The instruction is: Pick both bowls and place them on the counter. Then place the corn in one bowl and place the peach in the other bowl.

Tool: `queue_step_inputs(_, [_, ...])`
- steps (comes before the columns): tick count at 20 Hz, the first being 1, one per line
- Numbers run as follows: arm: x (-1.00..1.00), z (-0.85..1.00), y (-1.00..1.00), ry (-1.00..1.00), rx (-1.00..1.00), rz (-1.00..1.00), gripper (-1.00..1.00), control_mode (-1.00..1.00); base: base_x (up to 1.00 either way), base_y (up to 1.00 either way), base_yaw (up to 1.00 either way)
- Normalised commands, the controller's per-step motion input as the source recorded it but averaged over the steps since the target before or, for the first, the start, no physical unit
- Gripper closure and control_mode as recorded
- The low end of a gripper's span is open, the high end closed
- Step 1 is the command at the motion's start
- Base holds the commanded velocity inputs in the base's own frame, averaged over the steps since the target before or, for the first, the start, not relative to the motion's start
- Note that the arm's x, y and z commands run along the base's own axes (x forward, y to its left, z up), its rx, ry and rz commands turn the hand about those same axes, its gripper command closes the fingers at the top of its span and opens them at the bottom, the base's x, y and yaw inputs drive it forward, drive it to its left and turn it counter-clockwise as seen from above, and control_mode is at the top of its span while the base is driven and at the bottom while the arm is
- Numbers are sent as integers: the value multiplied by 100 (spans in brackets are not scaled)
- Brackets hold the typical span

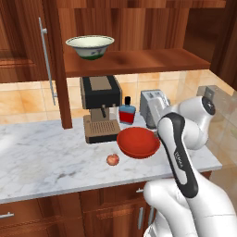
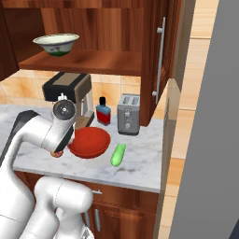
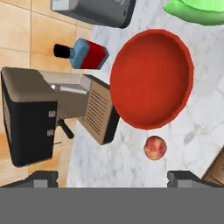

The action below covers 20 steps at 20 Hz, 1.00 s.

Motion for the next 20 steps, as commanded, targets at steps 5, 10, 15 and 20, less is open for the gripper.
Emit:
queue_step_inputs(5, [0, 60, 15, -23, 0, 0, -100, -100, 0, 0, 0])
queue_step_inputs(10, [0, 65, 16, -7, 0, 0, -100, -100, 0, 0, 0])
queue_step_inputs(15, [0, 70, 9, 0, 0, 0, -100, -100, 0, 0, 0])
queue_step_inputs(20, [0, 66, 6, -1, 0, 3, -100, -100, 0, 0, 0])
